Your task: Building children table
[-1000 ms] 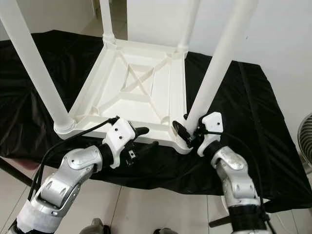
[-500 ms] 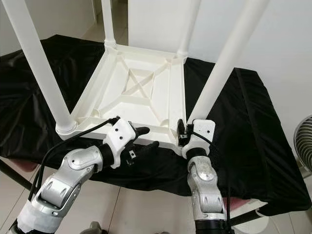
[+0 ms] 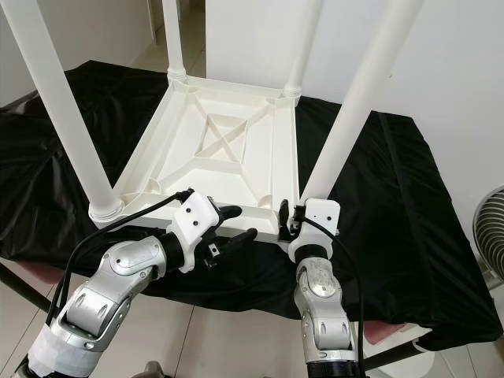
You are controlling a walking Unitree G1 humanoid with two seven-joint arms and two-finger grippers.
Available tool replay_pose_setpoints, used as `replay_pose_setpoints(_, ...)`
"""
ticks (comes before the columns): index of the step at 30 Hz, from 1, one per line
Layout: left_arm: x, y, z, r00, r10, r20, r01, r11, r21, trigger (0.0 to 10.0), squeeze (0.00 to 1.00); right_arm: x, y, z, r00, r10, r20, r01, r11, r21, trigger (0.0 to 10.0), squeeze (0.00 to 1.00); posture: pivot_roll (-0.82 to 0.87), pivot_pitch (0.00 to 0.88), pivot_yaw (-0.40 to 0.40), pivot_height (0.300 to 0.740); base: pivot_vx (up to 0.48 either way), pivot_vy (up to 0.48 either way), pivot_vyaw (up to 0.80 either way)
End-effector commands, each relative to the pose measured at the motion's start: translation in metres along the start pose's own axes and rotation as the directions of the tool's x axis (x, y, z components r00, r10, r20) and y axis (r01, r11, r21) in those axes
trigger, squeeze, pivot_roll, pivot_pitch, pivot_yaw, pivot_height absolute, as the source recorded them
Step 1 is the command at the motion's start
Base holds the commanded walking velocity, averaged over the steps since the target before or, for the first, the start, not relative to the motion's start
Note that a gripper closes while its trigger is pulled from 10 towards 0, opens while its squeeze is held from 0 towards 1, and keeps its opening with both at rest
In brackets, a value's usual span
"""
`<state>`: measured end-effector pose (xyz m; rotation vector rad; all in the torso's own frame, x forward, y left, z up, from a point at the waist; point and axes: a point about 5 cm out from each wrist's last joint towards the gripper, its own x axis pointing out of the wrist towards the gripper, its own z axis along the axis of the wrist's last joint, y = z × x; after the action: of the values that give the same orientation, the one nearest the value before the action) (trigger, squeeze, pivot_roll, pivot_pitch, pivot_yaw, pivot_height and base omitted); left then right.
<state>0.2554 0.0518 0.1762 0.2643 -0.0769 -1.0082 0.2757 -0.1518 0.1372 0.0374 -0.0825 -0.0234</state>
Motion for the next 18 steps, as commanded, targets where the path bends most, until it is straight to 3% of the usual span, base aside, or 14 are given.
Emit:
replay_pose_setpoints(1,0.001,0.001,-0.001,1.0,0.031,-0.002,-0.031,1.0,0.004,10.0,0.0,0.001,0.0,0.002,1.0,0.017,0.012,-0.017,1.0,0.011,10.0,1.0,0.1,0.021,-0.062,0.74,0.0,0.0,0.0)
replay_pose_setpoints(3,0.001,0.002,0.0,0.999,0.036,0.0,-0.036,0.999,0.005,10.0,0.0,0.004,-0.005,0.005,0.997,0.072,0.024,-0.073,0.997,0.039,10.0,1.0,0.1,0.021,-0.061,0.74,0.0,0.0,0.0)
replay_pose_setpoints(4,0.001,0.002,0.0,0.999,0.04,0.001,-0.04,0.999,0.004,10.0,0.0,0.006,-0.009,0.007,0.986,0.167,0.03,-0.168,0.985,0.04,10.0,1.0,0.1,0.022,-0.061,0.74,0.0,0.0,0.0)
replay_pose_setpoints(6,0.001,0.002,0.0,0.999,0.04,0.001,-0.04,0.999,0.004,10.0,0.0,0.006,-0.009,0.007,0.986,0.167,0.03,-0.168,0.985,0.04,10.0,1.0,0.1,0.022,-0.061,0.74,0.0,0.0,0.0)
replay_pose_setpoints(7,0.002,0.002,0.0,0.999,0.044,0.002,-0.044,0.999,0.002,10.0,0.0,0.008,-0.013,0.008,0.968,0.249,0.022,-0.25,0.968,0.02,10.0,0.0,0.1,0.022,-0.062,0.74,0.0,0.0,0.0)
replay_pose_setpoints(8,0.002,0.002,0.0,0.999,0.044,0.002,-0.044,0.999,0.002,10.0,0.0,0.008,-0.013,0.008,0.968,0.249,0.022,-0.25,0.968,0.02,10.0,0.0,0.1,0.022,-0.062,0.74,0.0,0.0,0.0)
replay_pose_setpoints(10,0.003,0.003,0.0,0.999,0.051,0.006,-0.051,0.999,-0.002,10.0,0.0,0.01,-0.02,0.011,0.922,0.387,0.016,-0.386,0.922,-0.024,10.0,0.0,0.09,0.032,-0.064,0.74,0.0,0.0,0.0)
replay_pose_setpoints(11,0.003,0.003,0.0,0.999,0.051,0.006,-0.051,0.999,-0.002,10.0,0.0,0.01,-0.02,0.011,0.922,0.387,0.016,-0.386,0.922,-0.024,10.0,0.0,0.09,0.032,-0.064,0.74,0.0,0.0,0.0)
replay_pose_setpoints(13,0.004,0.004,0.001,0.998,0.055,0.01,-0.055,0.998,-0.004,10.0,0.0,0.011,-0.022,0.012,0.877,0.48,0.009,-0.479,0.876,-0.056,10.0,0.0,0.09,0.034,-0.065,0.74,0.0,0.0,0.0)
replay_pose_setpoints(15,0.004,0.004,0.001,0.998,0.055,0.01,-0.055,0.998,-0.004,10.0,0.0,0.011,-0.022,0.012,0.877,0.48,0.009,-0.479,0.876,-0.056,10.0,0.0,0.09,0.034,-0.065,0.74,0.0,0.0,0.0)
replay_pose_setpoints(17,0.006,0.004,0.002,0.998,0.055,0.013,-0.055,0.998,-0.006,10.0,0.0,0.011,-0.021,0.01,0.82,0.572,-0.022,-0.572,0.818,-0.056,10.0,0.0,0.08,0.042,-0.064,0.74,0.0,0.0,0.0)
replay_pose_setpoints(18,0.006,0.004,0.002,0.998,0.055,0.013,-0.055,0.998,-0.006,10.0,0.0,0.011,-0.021,0.01,0.82,0.572,-0.022,-0.572,0.818,-0.056,10.0,0.0,0.08,0.042,-0.064,0.74,0.0,0.0,0.0)
